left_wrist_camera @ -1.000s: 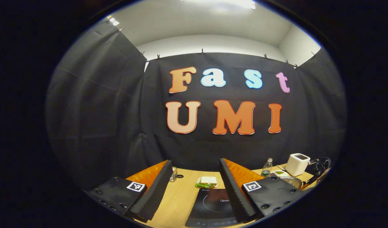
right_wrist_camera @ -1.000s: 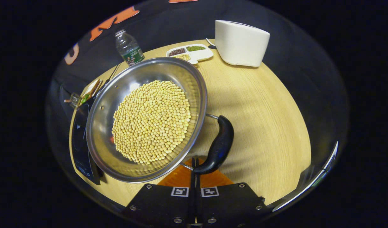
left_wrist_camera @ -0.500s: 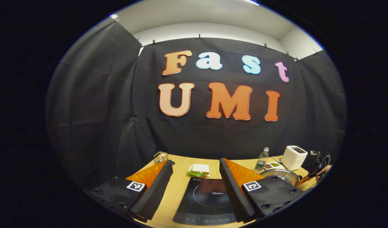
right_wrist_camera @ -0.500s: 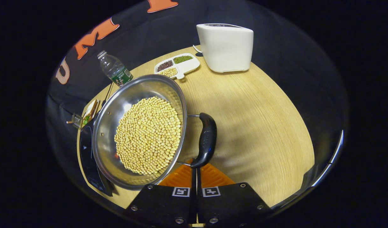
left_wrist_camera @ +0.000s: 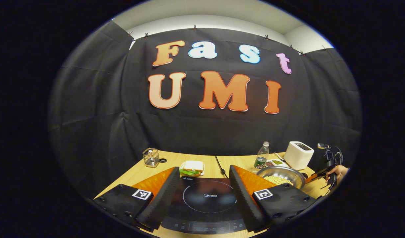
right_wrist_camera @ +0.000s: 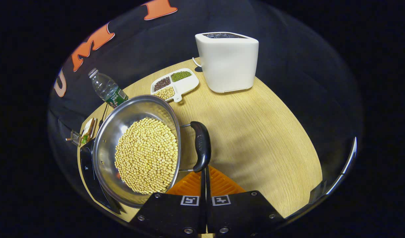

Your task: First push the handle of the pot to place it horizontally, then grasp the pot with both hands and set it on the induction cooktop.

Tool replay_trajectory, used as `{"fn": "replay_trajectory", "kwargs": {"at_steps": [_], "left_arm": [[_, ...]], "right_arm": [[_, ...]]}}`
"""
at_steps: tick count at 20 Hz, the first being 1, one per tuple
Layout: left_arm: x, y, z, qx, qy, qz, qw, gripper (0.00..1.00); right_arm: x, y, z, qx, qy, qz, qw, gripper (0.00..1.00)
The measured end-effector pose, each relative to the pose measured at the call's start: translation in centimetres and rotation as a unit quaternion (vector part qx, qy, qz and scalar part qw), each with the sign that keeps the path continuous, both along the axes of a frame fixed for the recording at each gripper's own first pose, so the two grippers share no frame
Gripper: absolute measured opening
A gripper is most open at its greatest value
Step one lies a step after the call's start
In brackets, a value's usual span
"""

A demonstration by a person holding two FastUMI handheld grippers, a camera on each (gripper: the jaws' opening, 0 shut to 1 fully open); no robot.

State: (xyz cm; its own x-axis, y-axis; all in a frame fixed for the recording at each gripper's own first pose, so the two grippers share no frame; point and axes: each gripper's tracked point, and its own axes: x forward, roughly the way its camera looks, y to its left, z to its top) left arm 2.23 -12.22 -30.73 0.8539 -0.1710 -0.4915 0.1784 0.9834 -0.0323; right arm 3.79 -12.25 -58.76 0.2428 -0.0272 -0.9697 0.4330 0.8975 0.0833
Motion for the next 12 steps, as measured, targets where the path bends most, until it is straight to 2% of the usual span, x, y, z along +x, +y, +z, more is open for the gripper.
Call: {"fn": "replay_trajectory", "kwargs": {"at_steps": [8,12], "left_arm": [[0.2,-6.2,-5.5,-0.015,0.076,-0.045,0.996,0.97],[0.5,-9.3,-8.7,-0.020,0.121,-0.071,0.990,0.97]], "right_arm": [[3.1,-1.1,-1.4,-0.017,-0.015,-0.004,1.000,0.00],[3.5,-1.4,-0.8,-0.033,-0.023,0.020,0.999,0.02]]}}
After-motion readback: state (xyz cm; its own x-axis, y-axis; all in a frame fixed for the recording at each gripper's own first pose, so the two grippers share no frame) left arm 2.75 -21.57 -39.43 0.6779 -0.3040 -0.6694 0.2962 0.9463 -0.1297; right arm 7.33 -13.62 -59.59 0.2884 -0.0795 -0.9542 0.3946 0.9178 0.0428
